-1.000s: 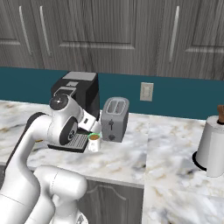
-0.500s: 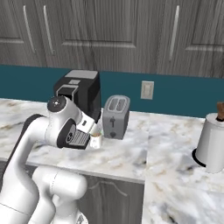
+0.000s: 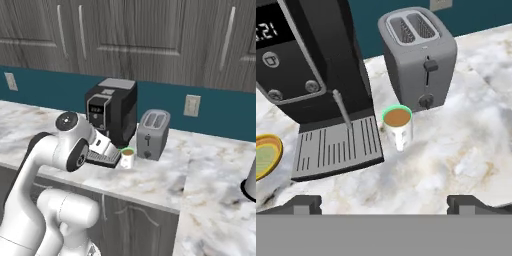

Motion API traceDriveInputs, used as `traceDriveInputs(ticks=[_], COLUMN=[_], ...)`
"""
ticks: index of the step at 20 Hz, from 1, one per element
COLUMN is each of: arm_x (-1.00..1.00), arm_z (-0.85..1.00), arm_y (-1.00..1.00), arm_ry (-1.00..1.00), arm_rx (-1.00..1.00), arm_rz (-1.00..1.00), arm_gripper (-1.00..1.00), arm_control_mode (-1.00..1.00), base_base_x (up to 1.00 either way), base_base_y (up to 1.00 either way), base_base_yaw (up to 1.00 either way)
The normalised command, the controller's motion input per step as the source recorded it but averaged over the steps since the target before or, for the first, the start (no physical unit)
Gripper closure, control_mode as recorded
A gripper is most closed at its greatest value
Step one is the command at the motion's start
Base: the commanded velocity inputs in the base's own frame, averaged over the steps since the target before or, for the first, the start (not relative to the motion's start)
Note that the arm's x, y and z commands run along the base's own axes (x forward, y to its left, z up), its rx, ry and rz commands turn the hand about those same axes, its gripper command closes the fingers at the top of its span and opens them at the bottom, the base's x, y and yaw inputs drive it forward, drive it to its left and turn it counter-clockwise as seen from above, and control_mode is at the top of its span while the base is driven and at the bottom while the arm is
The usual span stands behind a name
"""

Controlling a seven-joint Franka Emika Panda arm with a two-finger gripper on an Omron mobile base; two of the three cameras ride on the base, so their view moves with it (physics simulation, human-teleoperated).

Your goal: Take a sugar cube from the saucer and place it inside the coffee. Then, grab milk from the fridge and place it next to the coffee on the counter to sweeten the coffee.

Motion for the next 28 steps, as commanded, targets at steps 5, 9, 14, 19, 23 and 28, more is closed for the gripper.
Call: traceDriveInputs(ticks=[5, 9, 14, 19, 23, 28], arm_x=[0.0, 0.0, 0.0, 0.0, 0.0, 0.0], arm_z=[0.0, 0.0, 0.0, 0.0, 0.0, 0.0], arm_y=[0.0, 0.0, 0.0, 0.0, 0.0, 0.0], arm_ry=[0.0, 0.0, 0.0, 0.0, 0.0, 0.0], arm_rx=[0.0, 0.0, 0.0, 0.0, 0.0, 0.0], arm_rz=[0.0, 0.0, 0.0, 0.0, 0.0, 0.0], arm_gripper=[-1.0, -1.0, -1.0, -1.0, -1.0, -1.0], arm_control_mode=[1.0, 1.0, 1.0, 1.0, 1.0, 1.0], base_base_x=[-0.14, -0.19, -0.15, -0.04, 0.0, 0.24], base_base_y=[0.33, 0.34, 0.31, 0.29, 0.31, 0.36], base_base_yaw=[0.58, 0.74, 0.89, 0.97, 0.91, 0.69])
